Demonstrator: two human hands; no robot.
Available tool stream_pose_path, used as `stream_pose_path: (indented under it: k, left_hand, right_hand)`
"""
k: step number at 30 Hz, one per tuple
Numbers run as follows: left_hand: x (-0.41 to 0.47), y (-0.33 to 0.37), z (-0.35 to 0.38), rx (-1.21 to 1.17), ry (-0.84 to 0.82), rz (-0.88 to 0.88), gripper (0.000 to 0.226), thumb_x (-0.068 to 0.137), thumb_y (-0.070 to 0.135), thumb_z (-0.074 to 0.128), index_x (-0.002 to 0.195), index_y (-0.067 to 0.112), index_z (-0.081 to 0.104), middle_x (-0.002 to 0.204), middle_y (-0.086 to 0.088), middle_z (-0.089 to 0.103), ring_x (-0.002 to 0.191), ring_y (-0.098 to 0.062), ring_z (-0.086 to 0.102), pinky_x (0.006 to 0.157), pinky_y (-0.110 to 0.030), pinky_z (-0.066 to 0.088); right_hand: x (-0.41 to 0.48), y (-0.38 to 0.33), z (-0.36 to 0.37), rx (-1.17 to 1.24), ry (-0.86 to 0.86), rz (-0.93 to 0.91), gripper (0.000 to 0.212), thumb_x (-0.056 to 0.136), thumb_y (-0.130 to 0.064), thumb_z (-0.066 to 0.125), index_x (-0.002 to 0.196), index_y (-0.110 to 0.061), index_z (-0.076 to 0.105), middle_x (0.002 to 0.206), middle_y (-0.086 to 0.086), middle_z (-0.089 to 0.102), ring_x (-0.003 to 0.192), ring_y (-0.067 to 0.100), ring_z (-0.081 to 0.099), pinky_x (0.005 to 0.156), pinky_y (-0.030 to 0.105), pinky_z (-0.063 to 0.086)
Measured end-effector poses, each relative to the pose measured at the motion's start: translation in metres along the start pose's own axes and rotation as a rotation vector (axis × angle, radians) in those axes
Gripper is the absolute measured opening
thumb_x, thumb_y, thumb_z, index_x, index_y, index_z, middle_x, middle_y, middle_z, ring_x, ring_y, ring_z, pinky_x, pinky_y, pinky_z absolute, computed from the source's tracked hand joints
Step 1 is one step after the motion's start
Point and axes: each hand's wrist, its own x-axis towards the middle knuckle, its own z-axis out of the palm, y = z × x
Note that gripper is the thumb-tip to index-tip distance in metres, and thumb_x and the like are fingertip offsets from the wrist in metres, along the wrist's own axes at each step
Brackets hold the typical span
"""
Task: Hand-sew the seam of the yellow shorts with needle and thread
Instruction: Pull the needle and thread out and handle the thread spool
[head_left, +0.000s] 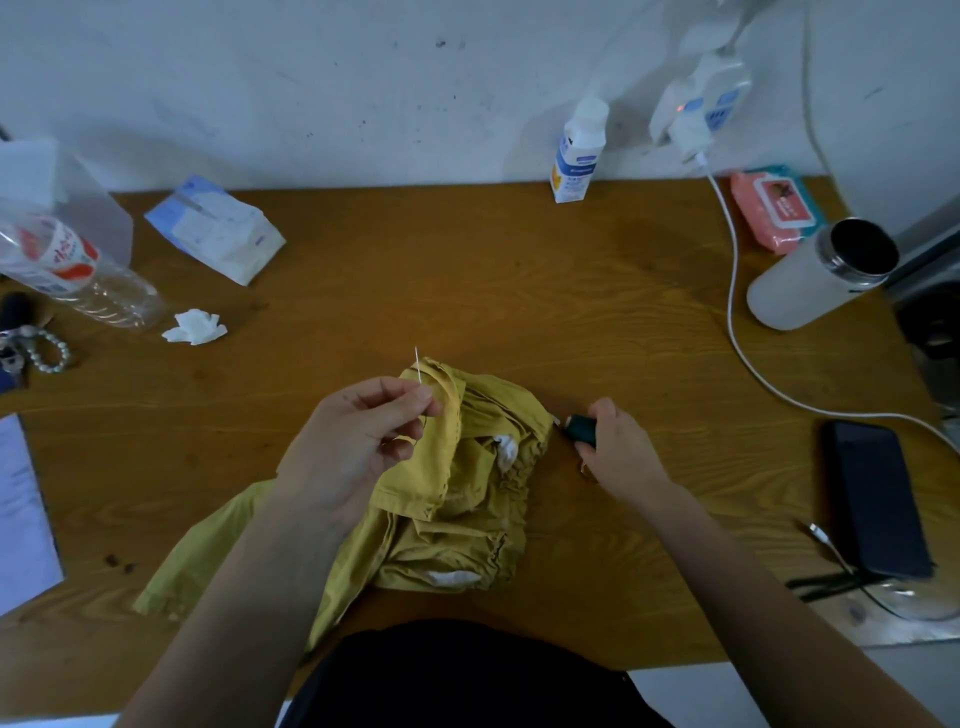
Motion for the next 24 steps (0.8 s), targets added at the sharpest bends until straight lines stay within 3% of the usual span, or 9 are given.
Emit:
stream_pose_path:
  k: [5,10,12,16,20,24]
  left_hand:
    - [0.002,-0.004,0.006,0.024,-0.019,-0.01,0.014,0.076,0.011,0.066,0.064,0.016,0.071,0.066,0.001,0.068,0.052,-0.003,0.053,0.044,-0.014,0.04]
    - [-0.002,-0.012,0.001,0.042,-0.015,-0.036,0.006,0.066,0.019,0.069,0.069,0.014,0.07,0.068,0.001,0.069,0.053,-0.003,0.053,0.045,-0.015,0.041]
    - [-0.006,-0.016,0.0,0.054,-0.013,-0.05,0.011,0.075,0.013,0.068,0.065,0.016,0.071,0.067,0.002,0.069,0.053,-0.002,0.053,0.045,-0.014,0.042]
    - [-0.018,-0.026,-0.008,0.048,0.008,-0.056,0.029,0.084,0.008,0.063,0.059,0.018,0.073,0.067,0.001,0.069,0.053,-0.003,0.053,0.045,-0.015,0.041]
    - [-0.037,-0.037,-0.02,0.017,0.06,-0.041,0.033,0.086,0.007,0.061,0.058,0.019,0.073,0.066,0.001,0.067,0.054,-0.003,0.052,0.047,-0.016,0.039]
    - [-0.062,-0.055,-0.039,-0.069,0.155,-0.052,0.036,0.088,0.007,0.059,0.055,0.016,0.071,0.059,0.001,0.062,0.049,-0.004,0.05,0.044,-0.015,0.037]
  right_hand:
    - [-0.006,-0.006,0.004,-0.126,-0.055,0.015,0.03,0.088,-0.027,0.062,0.109,-0.011,0.051,0.107,0.008,0.059,0.099,0.023,0.055,0.082,0.034,0.046]
    - [-0.006,-0.013,-0.001,-0.241,-0.084,0.085,0.03,0.082,-0.038,0.064,0.097,-0.013,0.058,0.085,0.002,0.058,0.074,0.016,0.051,0.059,0.027,0.043]
    - [-0.007,-0.016,0.0,-0.3,-0.084,0.095,0.035,0.081,-0.044,0.063,0.098,-0.014,0.058,0.085,0.001,0.057,0.078,0.017,0.054,0.061,0.028,0.043]
    - [-0.015,-0.021,0.007,-0.439,-0.063,0.034,0.041,0.085,-0.046,0.056,0.108,-0.013,0.053,0.104,0.004,0.059,0.099,0.021,0.056,0.074,0.031,0.045]
    - [-0.024,-0.021,-0.002,-0.149,-0.045,0.117,0.028,0.09,-0.034,0.057,0.098,-0.01,0.046,0.076,0.001,0.052,0.066,0.019,0.054,0.05,0.028,0.039]
    - [-0.028,-0.034,-0.02,0.206,-0.047,0.106,0.024,0.09,-0.024,0.058,0.101,-0.006,0.045,0.077,0.008,0.056,0.063,0.022,0.053,0.047,0.029,0.035]
